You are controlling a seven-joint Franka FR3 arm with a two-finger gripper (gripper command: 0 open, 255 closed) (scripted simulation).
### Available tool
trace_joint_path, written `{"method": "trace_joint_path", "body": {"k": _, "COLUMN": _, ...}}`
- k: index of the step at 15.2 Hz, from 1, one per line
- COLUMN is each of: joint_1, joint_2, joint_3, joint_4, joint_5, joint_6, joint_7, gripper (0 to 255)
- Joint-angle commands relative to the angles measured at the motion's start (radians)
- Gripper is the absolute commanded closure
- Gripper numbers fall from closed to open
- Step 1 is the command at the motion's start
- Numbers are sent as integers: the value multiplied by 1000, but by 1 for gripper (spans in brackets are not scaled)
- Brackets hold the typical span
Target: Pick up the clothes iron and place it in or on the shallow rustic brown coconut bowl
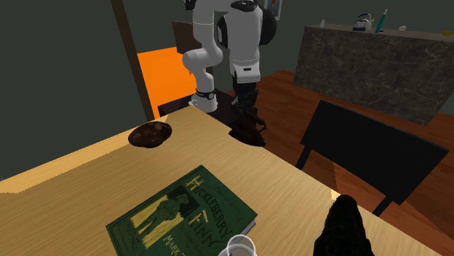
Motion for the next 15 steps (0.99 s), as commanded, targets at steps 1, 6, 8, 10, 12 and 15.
{"method": "trace_joint_path", "body": {"k": 1, "joint_1": -14, "joint_2": -49, "joint_3": -16, "joint_4": -52, "joint_5": -17, "joint_6": 4, "joint_7": -26, "gripper": 255}}
{"method": "trace_joint_path", "body": {"k": 6, "joint_1": -59, "joint_2": -154, "joint_3": -62, "joint_4": -154, "joint_5": -60, "joint_6": 2, "joint_7": -98, "gripper": 255}}
{"method": "trace_joint_path", "body": {"k": 8, "joint_1": -78, "joint_2": -191, "joint_3": -81, "joint_4": -186, "joint_5": -79, "joint_6": -2, "joint_7": -129, "gripper": 255}}
{"method": "trace_joint_path", "body": {"k": 10, "joint_1": -99, "joint_2": -226, "joint_3": -102, "joint_4": -213, "joint_5": -97, "joint_6": -8, "joint_7": -161, "gripper": 255}}
{"method": "trace_joint_path", "body": {"k": 12, "joint_1": -120, "joint_2": -257, "joint_3": -123, "joint_4": -236, "joint_5": -116, "joint_6": -15, "joint_7": -193, "gripper": 255}}
{"method": "trace_joint_path", "body": {"k": 15, "joint_1": -153, "joint_2": -299, "joint_3": -157, "joint_4": -261, "joint_5": -144, "joint_6": -29, "joint_7": -246, "gripper": 255}}
